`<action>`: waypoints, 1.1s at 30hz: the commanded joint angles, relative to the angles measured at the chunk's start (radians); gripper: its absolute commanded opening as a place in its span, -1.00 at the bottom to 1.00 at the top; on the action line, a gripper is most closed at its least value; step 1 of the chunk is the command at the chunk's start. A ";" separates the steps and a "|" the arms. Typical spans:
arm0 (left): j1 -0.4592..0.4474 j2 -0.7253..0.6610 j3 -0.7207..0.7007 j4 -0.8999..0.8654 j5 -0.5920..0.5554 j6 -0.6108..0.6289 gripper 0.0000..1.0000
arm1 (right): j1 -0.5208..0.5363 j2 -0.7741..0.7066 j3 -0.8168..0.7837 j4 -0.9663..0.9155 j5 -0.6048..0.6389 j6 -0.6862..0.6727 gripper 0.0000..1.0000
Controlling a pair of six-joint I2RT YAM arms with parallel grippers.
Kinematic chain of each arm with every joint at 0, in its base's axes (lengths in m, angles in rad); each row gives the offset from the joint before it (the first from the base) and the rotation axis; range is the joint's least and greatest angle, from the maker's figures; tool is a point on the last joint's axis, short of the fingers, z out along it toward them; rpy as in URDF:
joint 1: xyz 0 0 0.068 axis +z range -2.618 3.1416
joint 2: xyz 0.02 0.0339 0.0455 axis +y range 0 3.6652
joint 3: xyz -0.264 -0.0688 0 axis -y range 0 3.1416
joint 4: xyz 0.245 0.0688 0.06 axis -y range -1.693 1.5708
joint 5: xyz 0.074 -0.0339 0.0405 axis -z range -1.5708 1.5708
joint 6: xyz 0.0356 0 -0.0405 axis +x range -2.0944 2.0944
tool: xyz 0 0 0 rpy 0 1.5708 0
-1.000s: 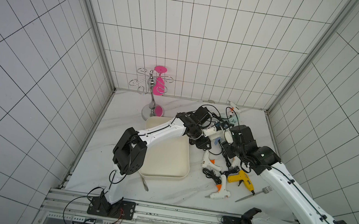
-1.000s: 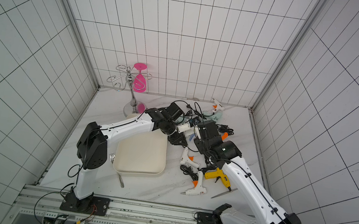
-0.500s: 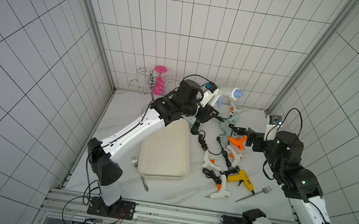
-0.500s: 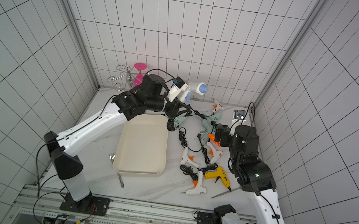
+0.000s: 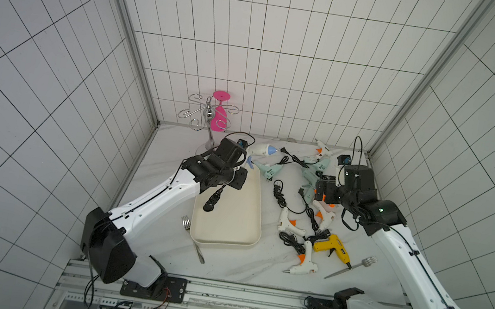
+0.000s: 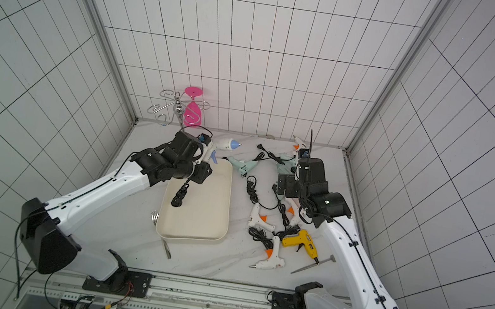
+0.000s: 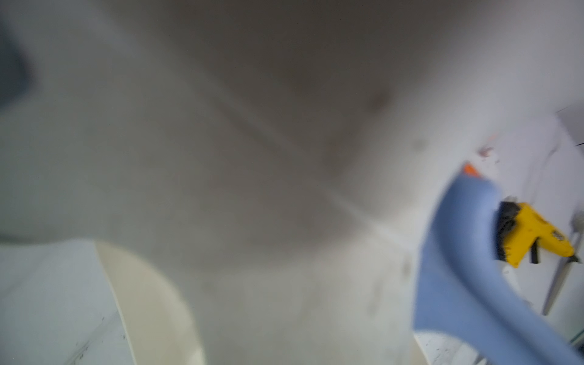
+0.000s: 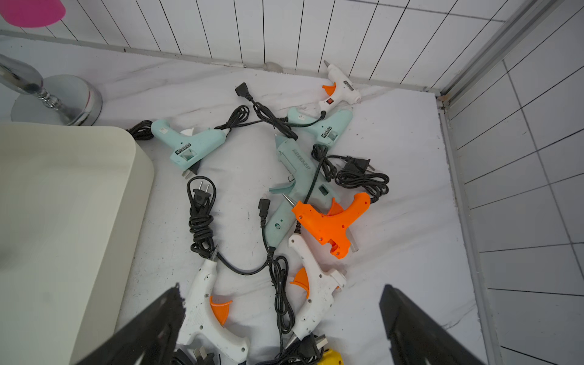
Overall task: Put the hot melt glue gun into the storage box
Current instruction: Place the hot melt adhesive gun in the storage box.
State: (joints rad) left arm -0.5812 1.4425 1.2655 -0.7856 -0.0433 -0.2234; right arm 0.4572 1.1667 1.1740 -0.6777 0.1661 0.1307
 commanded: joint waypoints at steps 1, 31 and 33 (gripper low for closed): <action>0.021 -0.039 -0.085 0.144 -0.078 -0.027 -1.00 | -0.009 0.042 -0.032 -0.049 -0.040 0.064 1.00; -0.017 0.498 0.047 0.078 -0.288 -0.181 -1.00 | -0.083 0.185 -0.132 -0.134 -0.086 0.161 0.94; -0.016 0.509 0.050 0.080 -0.292 -0.187 -1.00 | -0.088 0.188 -0.129 -0.135 -0.087 0.159 0.94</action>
State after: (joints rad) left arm -0.6048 1.9255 1.2930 -0.7048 -0.3275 -0.3763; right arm 0.3836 1.3464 1.0599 -0.7879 0.0837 0.2863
